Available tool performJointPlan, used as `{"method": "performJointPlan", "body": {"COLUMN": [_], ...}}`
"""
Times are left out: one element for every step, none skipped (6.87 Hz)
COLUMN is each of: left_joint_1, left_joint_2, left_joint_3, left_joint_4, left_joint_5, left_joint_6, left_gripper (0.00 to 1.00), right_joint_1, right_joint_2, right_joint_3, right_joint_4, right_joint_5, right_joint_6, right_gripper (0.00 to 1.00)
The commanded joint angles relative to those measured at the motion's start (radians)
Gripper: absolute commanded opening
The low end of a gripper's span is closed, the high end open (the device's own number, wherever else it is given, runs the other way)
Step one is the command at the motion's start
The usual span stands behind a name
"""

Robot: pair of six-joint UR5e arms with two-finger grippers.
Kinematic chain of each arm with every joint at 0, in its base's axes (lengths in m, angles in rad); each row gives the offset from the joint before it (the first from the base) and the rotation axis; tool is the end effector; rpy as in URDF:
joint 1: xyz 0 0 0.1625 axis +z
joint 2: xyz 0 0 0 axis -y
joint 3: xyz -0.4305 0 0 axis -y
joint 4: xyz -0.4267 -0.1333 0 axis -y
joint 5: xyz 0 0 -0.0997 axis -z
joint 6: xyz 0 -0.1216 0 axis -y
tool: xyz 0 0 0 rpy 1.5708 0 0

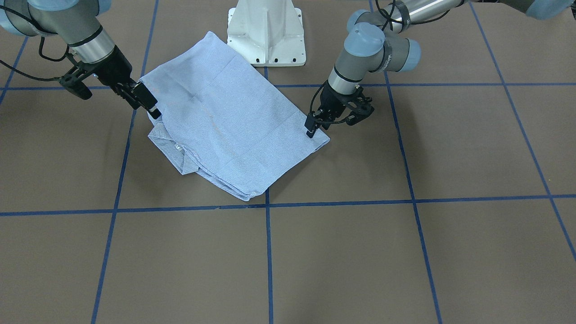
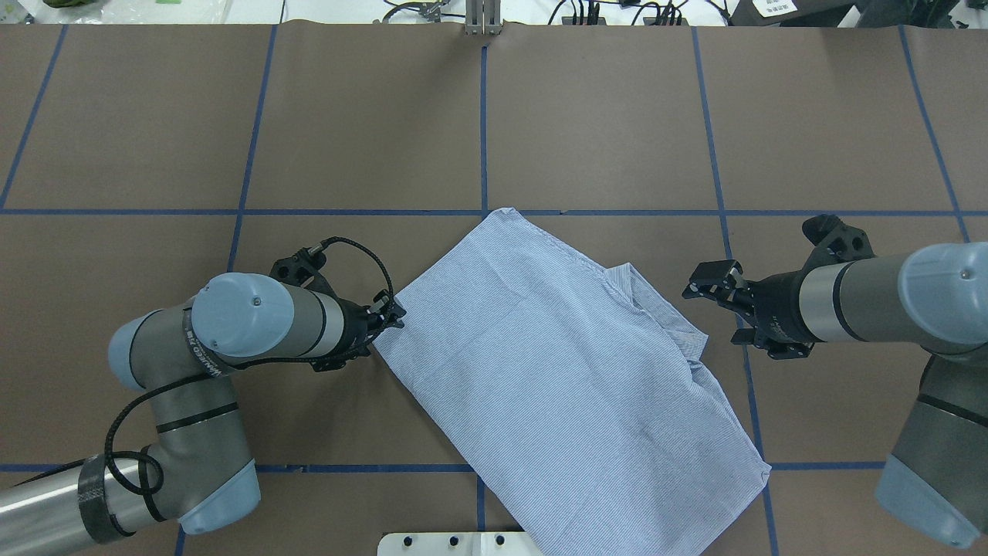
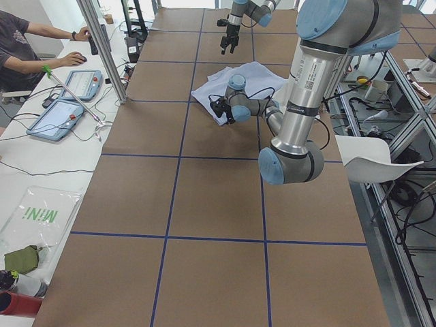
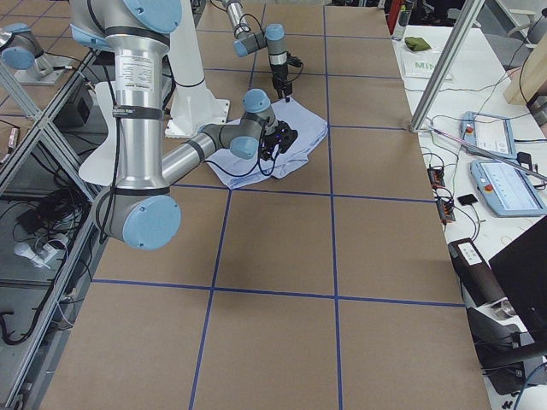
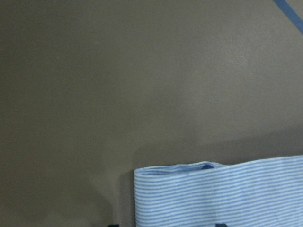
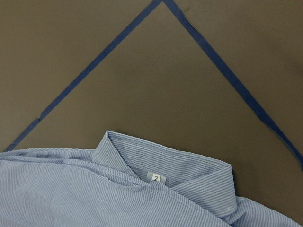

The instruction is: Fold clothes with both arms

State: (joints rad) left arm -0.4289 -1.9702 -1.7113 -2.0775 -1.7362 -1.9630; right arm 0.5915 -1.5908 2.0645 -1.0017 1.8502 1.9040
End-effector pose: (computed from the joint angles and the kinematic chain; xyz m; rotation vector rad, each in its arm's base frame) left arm 0.5778 -0.3888 0.3135 -0.1335 1.0678 -0.6559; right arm -0.3779 -0.3741 0.3710 -0.1206 -1.0828 0.6886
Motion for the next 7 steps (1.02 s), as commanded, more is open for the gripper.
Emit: {"method": "performJointPlan", "body": {"left_joint_1": [-0.001,-0.005,-0.017,-0.046,-0.095,-0.175,-0.238], "left_joint_2": [0.001,0.001,0.002,0.001,-0.024,-0.121,-0.227], "left_joint_3": [0.013,0.013,0.016,0.016,0.038,0.120,0.260], "left_joint_4": [-0.001,0.000,0.001,-0.001,-0.003,-0.001,-0.016], "left_joint_5": [0.030,0.032,0.033,0.050,0.081,0.084,0.086], "left_joint_6": [0.000,0.001,0.013,0.025,0.100,0.139,0.163], "left_gripper": [0.25,0.00,0.00,0.00,0.00,0.00,0.00], "right_joint_1": [0.001,0.001,-0.001,-0.002,-0.002,-0.002,-0.002], "right_joint_2": [0.002,0.002,0.003,0.003,0.003,0.015,0.029], "right_joint_3": [-0.001,-0.001,-0.004,-0.006,-0.007,-0.010,-0.021], "right_joint_4": [0.000,0.000,0.002,0.000,0.000,0.000,0.000], "right_joint_5": [0.000,0.000,0.000,-0.002,-0.002,-0.006,-0.008], "right_joint_6": [0.000,0.000,0.000,0.001,0.000,0.000,0.000], "right_gripper": [1.00,1.00,1.00,1.00,1.00,1.00,1.00]}}
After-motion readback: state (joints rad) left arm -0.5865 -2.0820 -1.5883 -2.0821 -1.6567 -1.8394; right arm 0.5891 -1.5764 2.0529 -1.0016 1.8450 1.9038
